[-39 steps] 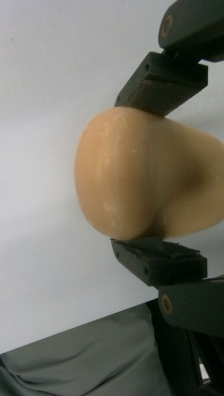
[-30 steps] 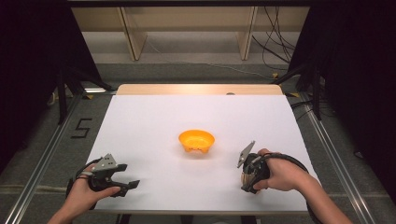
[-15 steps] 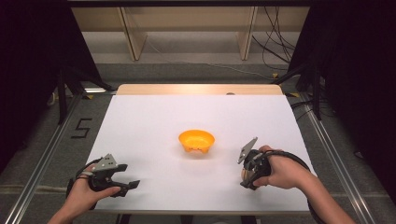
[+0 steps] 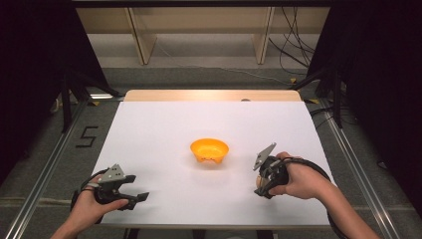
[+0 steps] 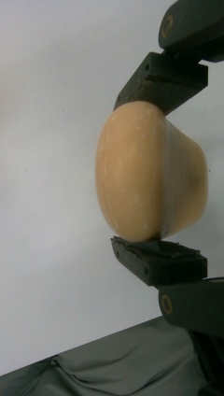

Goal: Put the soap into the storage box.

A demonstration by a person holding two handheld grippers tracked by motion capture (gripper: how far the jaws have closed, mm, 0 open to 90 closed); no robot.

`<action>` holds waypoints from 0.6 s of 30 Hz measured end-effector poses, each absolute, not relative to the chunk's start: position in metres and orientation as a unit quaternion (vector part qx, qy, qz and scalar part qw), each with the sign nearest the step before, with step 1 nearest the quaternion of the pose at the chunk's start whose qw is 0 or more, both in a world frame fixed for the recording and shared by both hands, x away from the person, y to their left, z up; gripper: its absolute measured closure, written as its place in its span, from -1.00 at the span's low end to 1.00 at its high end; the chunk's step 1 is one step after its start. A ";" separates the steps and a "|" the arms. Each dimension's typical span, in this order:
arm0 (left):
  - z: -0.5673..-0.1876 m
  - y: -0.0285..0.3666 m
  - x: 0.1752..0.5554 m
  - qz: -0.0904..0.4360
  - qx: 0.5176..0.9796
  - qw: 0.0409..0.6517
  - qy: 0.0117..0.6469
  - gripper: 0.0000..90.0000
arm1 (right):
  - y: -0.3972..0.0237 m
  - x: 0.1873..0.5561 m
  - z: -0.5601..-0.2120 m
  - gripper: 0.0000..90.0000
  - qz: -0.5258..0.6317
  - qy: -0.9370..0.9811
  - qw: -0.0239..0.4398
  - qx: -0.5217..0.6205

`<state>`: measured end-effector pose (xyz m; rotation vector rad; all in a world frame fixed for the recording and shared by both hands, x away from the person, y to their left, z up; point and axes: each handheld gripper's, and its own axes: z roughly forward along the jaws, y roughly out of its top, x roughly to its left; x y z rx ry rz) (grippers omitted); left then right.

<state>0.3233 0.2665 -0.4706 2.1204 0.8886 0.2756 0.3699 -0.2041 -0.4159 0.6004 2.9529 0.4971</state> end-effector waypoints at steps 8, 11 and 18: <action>-0.470 0.267 0.323 0.113 0.839 0.399 0.353 -0.62 | -0.205 0.371 -0.411 -0.25 0.202 0.954 0.059 0.214; -0.470 0.267 0.324 0.112 0.840 0.398 0.351 -0.62 | -0.206 0.372 -0.408 -0.25 0.216 0.947 0.066 0.230; -0.470 0.267 0.324 0.113 0.840 0.398 0.352 -0.62 | -0.208 0.374 -0.407 -0.25 0.246 0.934 0.078 0.248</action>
